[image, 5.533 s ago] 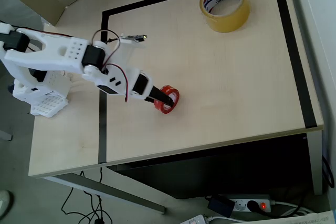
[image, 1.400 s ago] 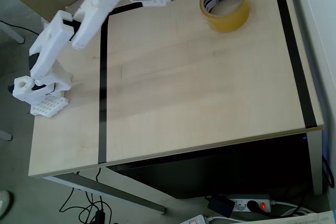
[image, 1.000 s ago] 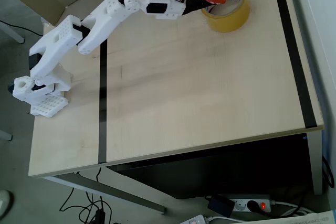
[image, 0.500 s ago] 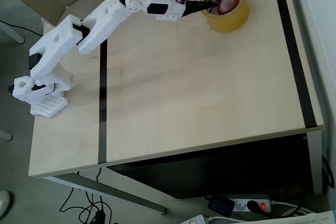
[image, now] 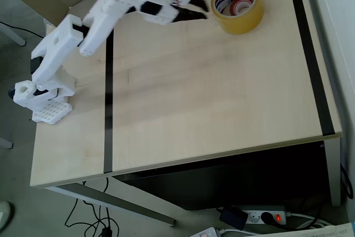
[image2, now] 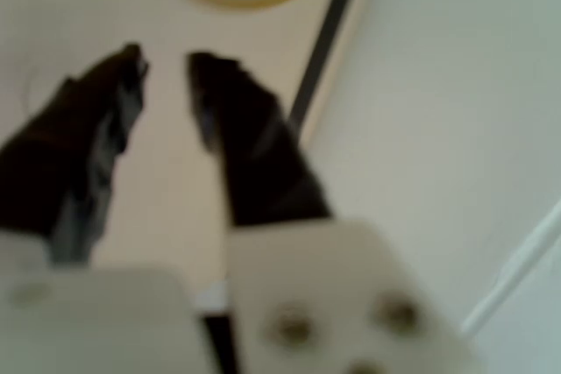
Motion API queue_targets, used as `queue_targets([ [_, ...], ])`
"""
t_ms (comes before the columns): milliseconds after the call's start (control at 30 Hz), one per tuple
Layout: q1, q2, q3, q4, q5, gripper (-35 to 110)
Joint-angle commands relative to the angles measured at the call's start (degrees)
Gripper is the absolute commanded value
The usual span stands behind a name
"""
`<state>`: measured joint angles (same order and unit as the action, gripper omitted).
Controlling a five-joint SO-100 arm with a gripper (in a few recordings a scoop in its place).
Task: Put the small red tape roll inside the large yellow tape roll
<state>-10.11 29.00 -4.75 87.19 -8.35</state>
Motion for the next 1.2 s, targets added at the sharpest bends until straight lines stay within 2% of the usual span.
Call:
queue_targets([
  [0, 0.79, 17.14, -8.96, 15.21, -0.44, 0],
  [333, 2.46, 65.92, 38.06, 15.29, 1.14, 0],
  [367, 2.29, 72.77, 48.43, 11.51, 1.14, 0],
  [500, 2.81, 108.28, 102.13, -18.81, 1.14, 0],
  [667, 5.27, 131.04, 136.32, -33.57, 1.14, 0],
  [767, 6.33, 141.5, 149.85, -38.14, 1.14, 4],
  [867, 5.71, 148.45, 157.32, -38.5, 0.88, 4],
  [1067, 4.48, 162.16, 169.54, -33.13, 1.23, 0],
  [1167, 4.31, 162.16, 172.71, -31.2, 2.99, 0],
])
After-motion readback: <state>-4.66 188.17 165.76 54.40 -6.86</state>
